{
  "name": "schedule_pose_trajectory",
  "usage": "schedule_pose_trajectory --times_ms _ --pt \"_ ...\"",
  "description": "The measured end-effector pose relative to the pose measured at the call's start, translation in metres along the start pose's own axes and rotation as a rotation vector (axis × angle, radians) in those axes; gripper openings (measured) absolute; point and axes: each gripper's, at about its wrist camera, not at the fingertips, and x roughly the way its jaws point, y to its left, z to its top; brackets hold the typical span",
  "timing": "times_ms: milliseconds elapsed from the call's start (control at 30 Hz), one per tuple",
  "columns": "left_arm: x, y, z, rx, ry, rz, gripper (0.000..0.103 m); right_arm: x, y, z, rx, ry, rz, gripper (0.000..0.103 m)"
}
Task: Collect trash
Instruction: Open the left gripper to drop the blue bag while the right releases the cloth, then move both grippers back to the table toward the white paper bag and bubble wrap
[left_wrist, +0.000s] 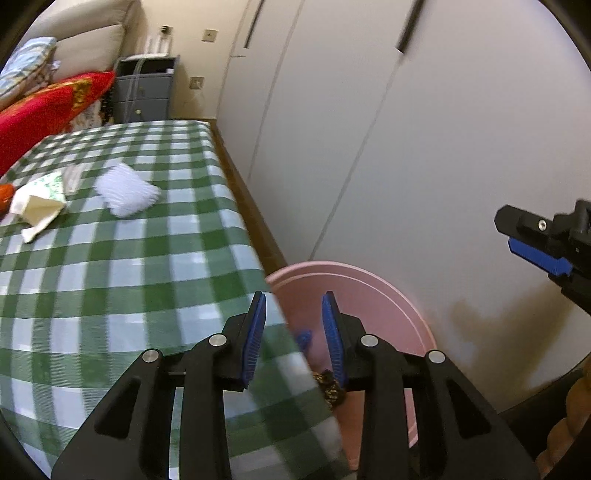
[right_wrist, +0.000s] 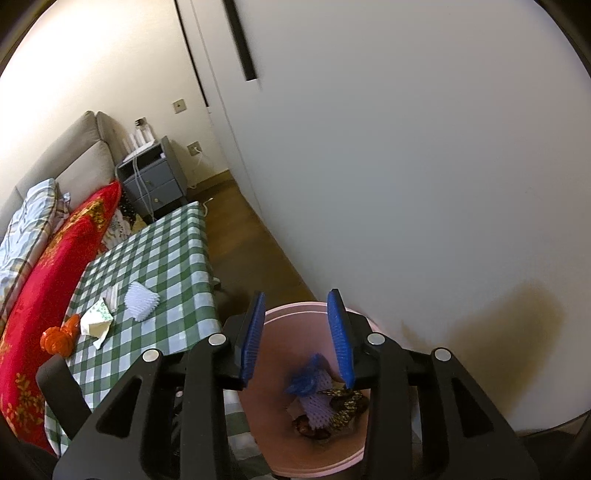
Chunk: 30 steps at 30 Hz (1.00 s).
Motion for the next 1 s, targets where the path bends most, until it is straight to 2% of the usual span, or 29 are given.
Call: schedule_pose_trajectory --times_ms 467,833,1000 --pt "-0.032 0.089 0.019 -0.126 -0.130 0.174 0.031 0.030 0.068 -0.015 -0.073 -0.028 0.179 0.036" --pt "-0.048 0.170 0.036 -0.265 -0.188 0.325 0.031 0.077 0.129 -0.030 -0.136 0.027 0.293 0.036" --pt "-0.044 0.195 0.044 -0.305 -0.200 0.370 0.031 0.105 0.156 -0.033 -0.154 0.065 0.342 0.036"
